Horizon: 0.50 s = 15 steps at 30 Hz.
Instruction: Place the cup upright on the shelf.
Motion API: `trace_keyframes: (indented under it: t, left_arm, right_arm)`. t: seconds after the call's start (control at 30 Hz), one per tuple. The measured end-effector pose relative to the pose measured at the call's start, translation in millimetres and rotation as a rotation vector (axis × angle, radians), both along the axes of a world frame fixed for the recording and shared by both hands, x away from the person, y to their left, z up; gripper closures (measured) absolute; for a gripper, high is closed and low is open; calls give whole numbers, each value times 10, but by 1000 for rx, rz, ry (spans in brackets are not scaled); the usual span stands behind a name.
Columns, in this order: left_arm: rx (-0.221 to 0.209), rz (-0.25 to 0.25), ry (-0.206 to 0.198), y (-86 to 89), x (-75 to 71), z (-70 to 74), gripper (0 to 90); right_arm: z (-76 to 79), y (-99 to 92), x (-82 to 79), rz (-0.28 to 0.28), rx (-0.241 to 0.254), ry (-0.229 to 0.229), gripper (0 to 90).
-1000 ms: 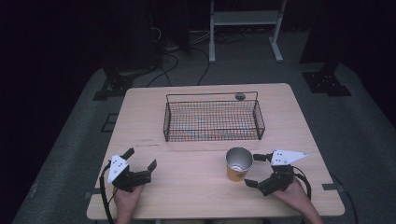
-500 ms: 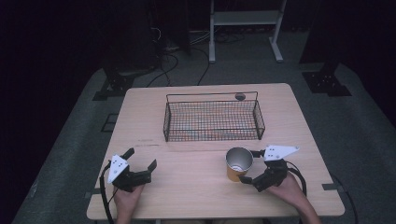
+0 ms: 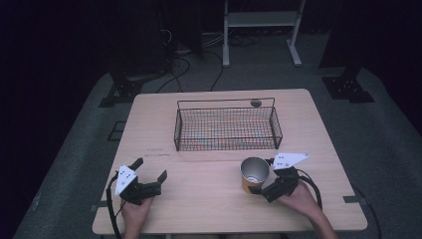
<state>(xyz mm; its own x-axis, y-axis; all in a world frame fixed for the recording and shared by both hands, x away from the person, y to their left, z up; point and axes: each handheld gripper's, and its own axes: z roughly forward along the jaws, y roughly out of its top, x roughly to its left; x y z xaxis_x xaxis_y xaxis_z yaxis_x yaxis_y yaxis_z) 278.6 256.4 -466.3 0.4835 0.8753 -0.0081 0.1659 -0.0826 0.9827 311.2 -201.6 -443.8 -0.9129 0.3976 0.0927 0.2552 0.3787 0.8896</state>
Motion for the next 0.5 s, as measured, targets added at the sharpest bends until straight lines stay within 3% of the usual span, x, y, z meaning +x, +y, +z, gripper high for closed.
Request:
trace_keyframes:
  t: [0.43,0.5]
  left_arm:
    - [1,2,0,-1,0,1,0]
    - [2,2,-1,-1,0,1,0]
  right_arm:
    - [4,-14,29,-10,12,-1,62]
    - [7,-25,31,-11,14,-6,115]
